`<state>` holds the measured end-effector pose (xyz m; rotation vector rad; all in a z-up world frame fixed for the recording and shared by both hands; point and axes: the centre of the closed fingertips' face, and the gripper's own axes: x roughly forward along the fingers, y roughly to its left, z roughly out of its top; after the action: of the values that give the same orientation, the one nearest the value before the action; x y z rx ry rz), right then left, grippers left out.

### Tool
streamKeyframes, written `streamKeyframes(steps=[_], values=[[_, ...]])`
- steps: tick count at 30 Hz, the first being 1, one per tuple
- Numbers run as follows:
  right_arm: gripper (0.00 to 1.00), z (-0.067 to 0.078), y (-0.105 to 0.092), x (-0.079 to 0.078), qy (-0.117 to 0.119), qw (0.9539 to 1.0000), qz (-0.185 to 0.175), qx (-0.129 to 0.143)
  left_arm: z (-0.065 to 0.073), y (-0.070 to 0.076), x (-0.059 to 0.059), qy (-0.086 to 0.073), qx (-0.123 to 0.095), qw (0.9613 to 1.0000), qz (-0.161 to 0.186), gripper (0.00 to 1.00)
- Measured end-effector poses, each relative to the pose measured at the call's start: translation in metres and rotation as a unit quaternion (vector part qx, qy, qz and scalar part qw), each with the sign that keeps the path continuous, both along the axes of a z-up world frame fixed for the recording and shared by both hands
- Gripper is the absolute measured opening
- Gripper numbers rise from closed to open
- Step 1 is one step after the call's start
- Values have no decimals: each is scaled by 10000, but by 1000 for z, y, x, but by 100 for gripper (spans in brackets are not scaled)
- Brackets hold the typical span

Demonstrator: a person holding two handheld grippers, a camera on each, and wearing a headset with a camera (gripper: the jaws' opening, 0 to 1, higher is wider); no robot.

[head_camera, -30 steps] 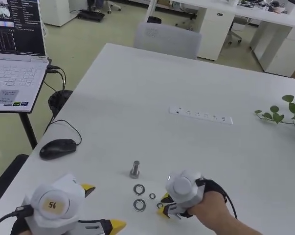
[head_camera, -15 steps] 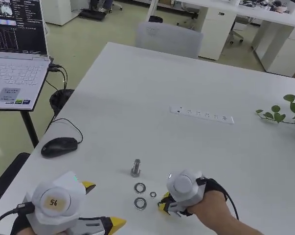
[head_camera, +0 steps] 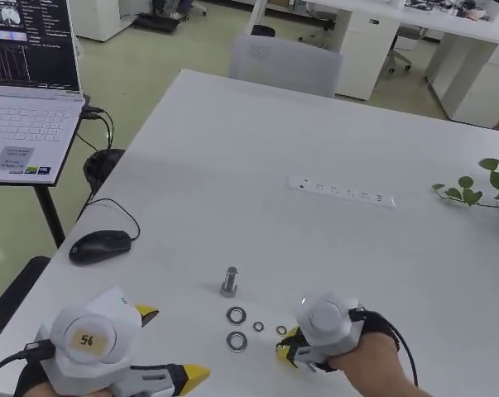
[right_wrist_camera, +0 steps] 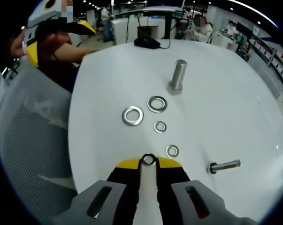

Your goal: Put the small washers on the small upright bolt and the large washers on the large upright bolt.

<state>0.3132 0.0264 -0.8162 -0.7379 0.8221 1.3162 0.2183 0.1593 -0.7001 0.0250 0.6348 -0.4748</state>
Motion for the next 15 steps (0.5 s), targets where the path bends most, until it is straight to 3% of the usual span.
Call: streamKeyframes(steps=[5, 15], values=[[13, 9, -10, 5, -39, 9996, -267, 122, 2, -1, 2, -14, 3, 10000, -24, 69], [13, 36, -39, 37, -326, 9955, -834, 306, 1, -4, 2, 4, 25, 10000, -73, 69]])
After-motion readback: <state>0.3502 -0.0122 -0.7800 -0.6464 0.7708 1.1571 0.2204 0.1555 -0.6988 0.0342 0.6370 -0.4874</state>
